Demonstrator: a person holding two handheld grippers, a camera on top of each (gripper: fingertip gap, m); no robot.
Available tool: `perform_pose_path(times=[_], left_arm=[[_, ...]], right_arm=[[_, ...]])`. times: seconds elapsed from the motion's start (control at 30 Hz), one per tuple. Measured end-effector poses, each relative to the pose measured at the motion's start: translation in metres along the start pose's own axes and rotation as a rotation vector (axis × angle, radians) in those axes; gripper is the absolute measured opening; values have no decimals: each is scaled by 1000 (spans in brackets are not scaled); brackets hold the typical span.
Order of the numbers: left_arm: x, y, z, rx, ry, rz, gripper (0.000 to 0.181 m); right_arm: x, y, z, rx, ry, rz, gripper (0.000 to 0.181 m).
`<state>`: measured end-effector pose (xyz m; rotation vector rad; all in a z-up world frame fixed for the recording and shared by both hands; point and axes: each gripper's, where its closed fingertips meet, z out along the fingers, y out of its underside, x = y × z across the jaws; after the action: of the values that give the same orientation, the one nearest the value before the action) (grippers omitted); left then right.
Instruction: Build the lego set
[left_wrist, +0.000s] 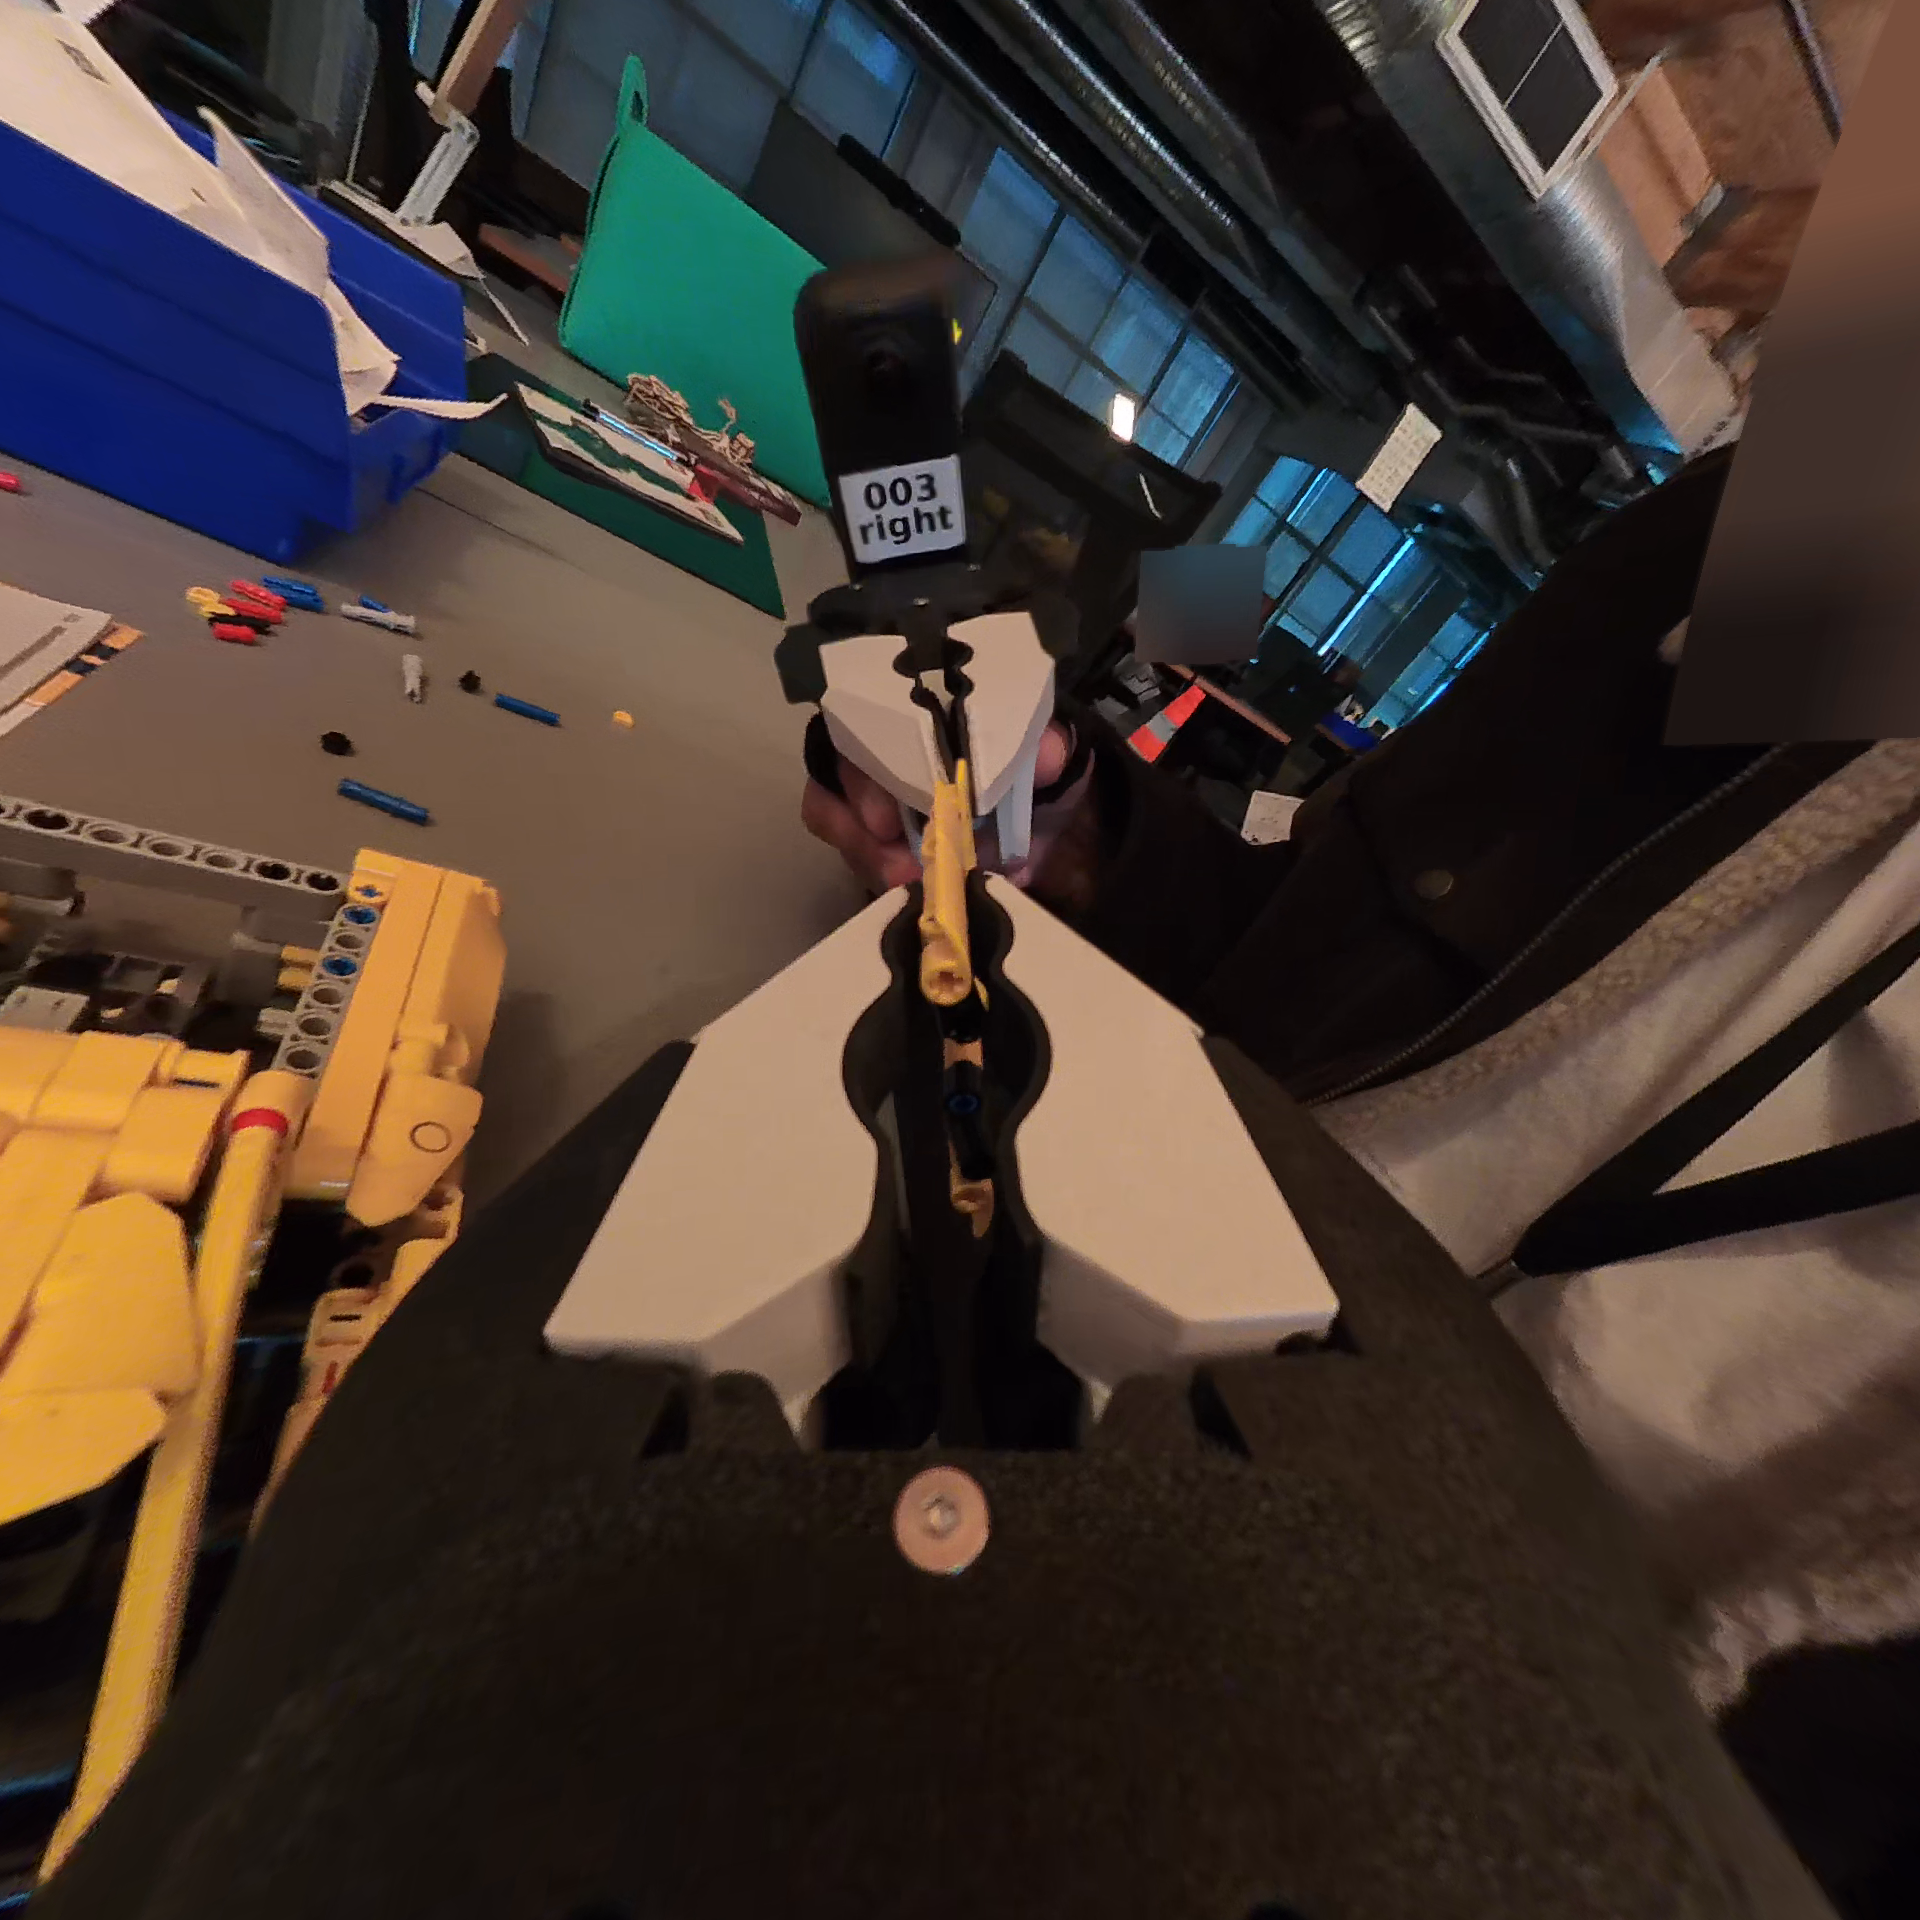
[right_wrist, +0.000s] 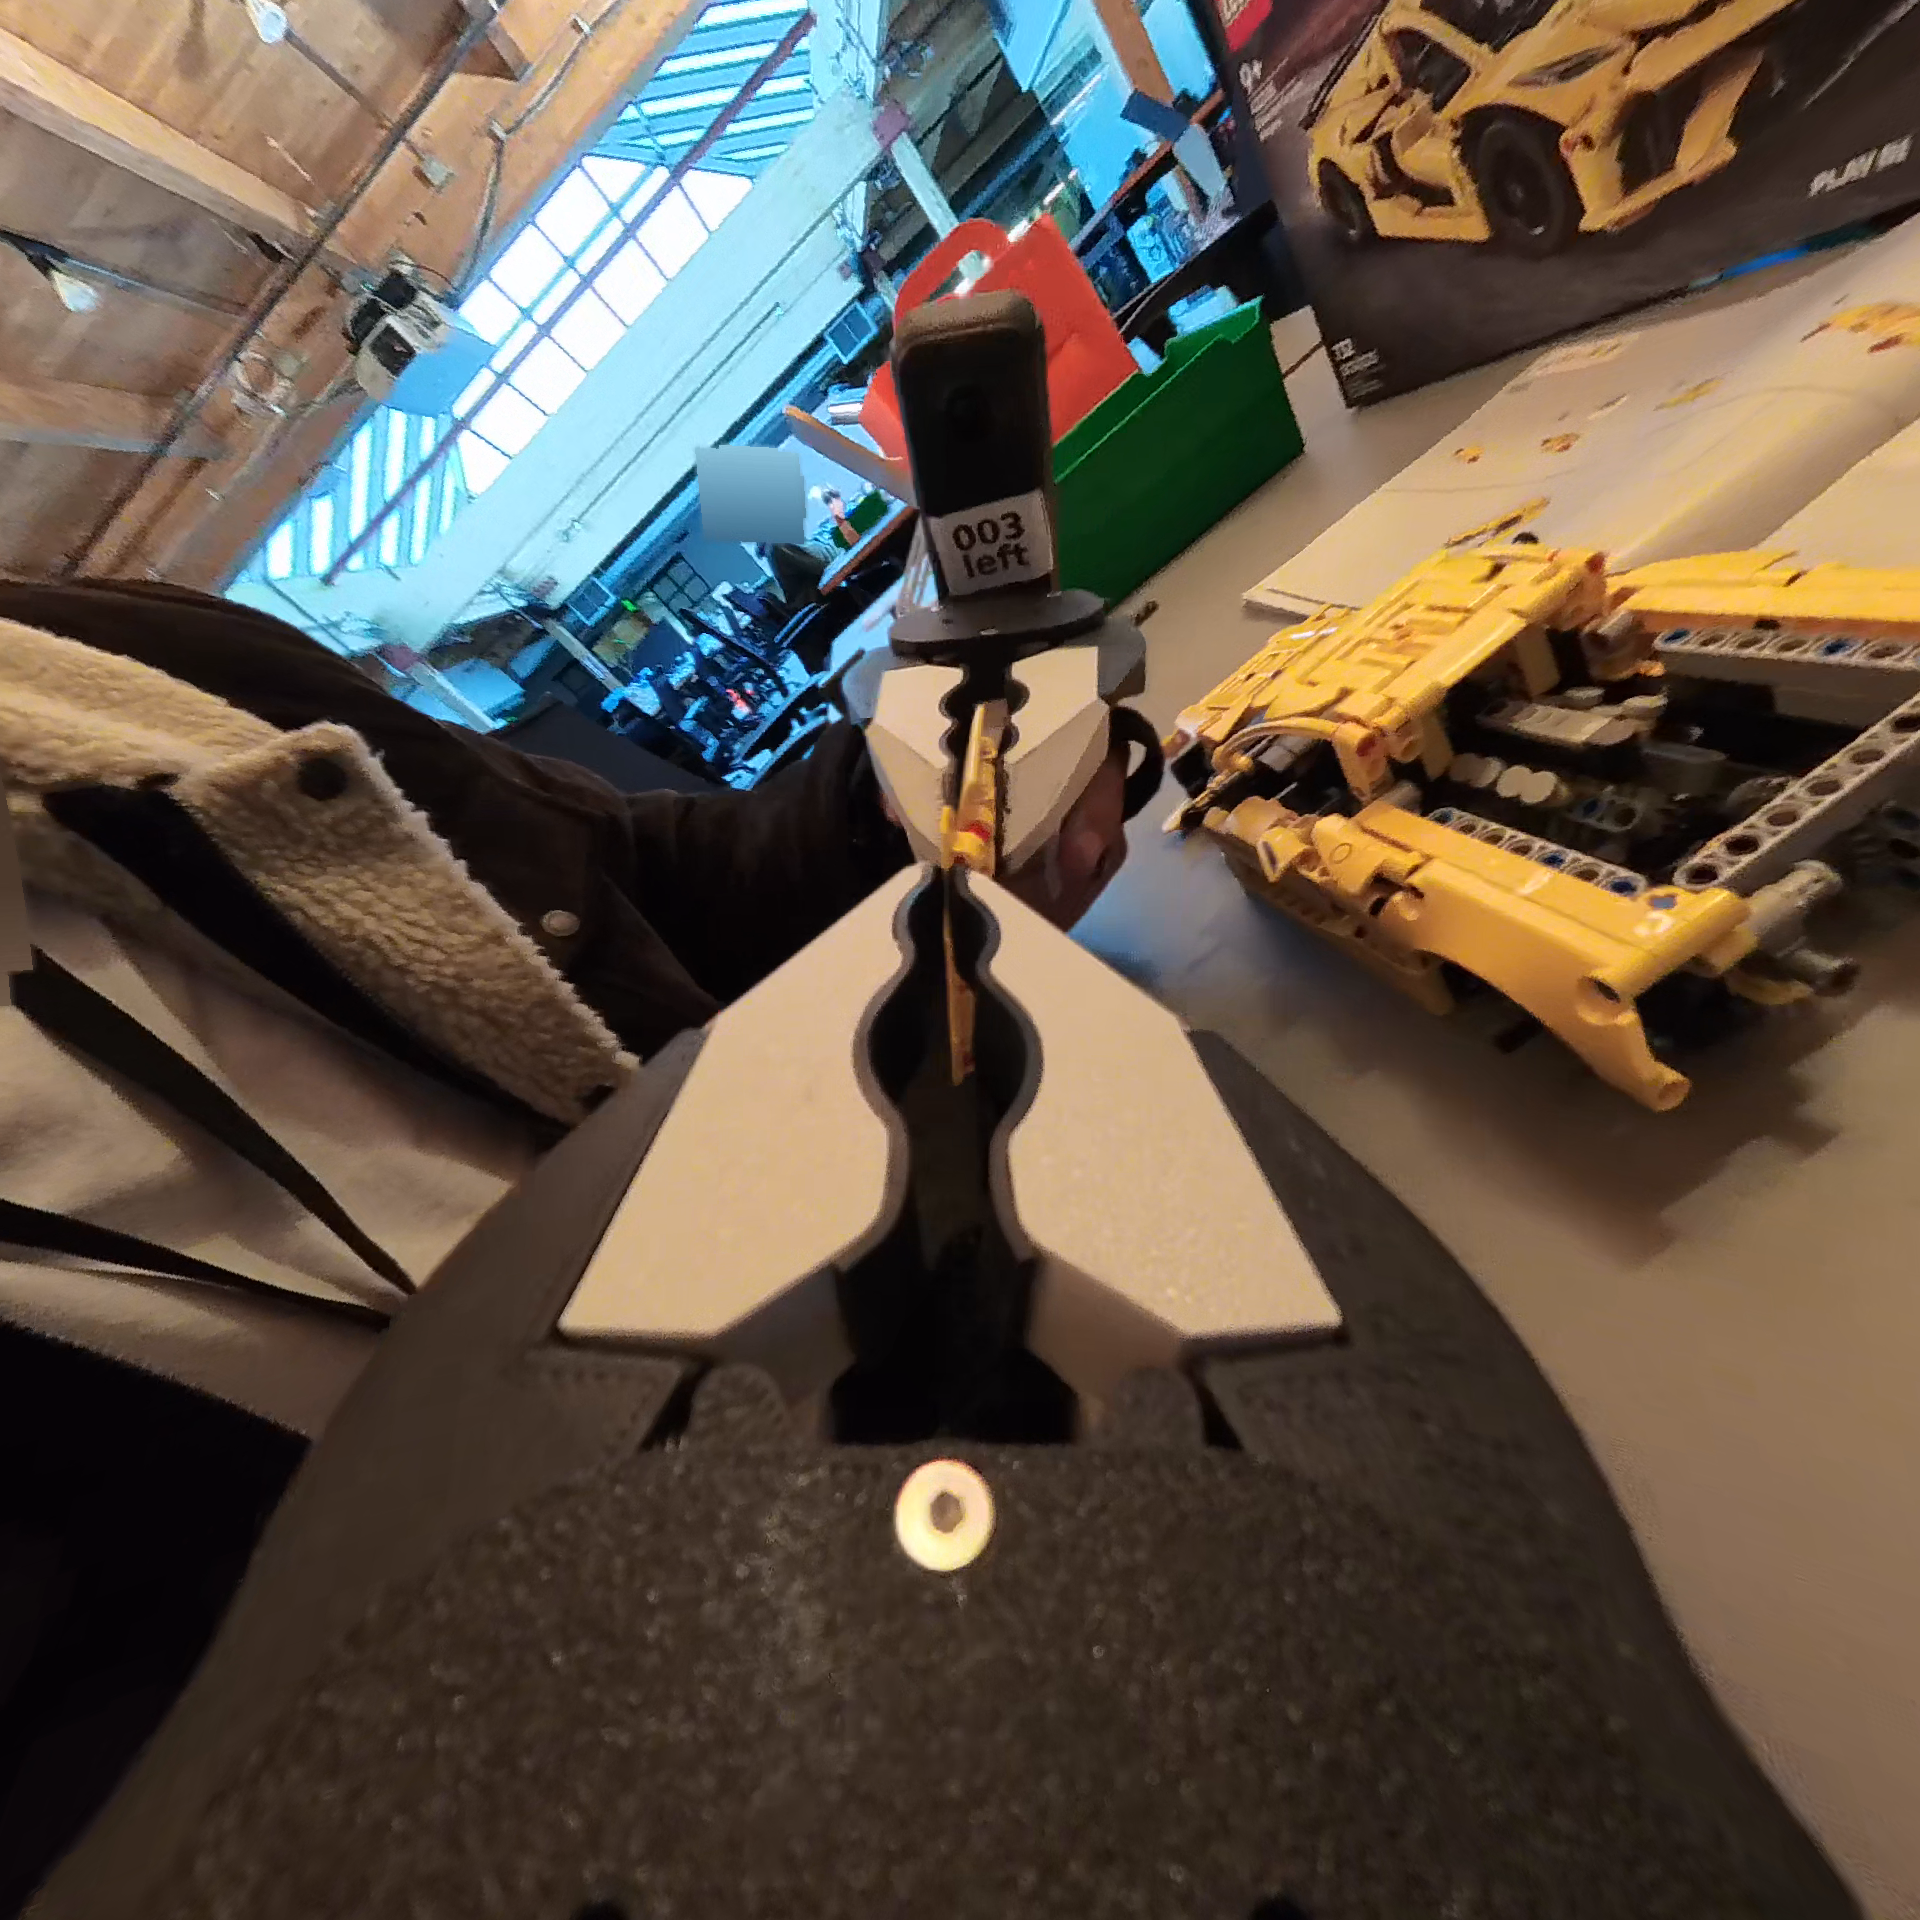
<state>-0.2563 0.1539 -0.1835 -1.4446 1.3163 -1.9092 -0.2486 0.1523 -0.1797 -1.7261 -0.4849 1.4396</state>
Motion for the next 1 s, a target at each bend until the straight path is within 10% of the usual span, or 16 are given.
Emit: perform_pose_path(times=[1.0], left_arm=[[-6,-18,-7,121,8,-105,6]], right_arm=[[6,-19,-7,177,29,-72,11]])
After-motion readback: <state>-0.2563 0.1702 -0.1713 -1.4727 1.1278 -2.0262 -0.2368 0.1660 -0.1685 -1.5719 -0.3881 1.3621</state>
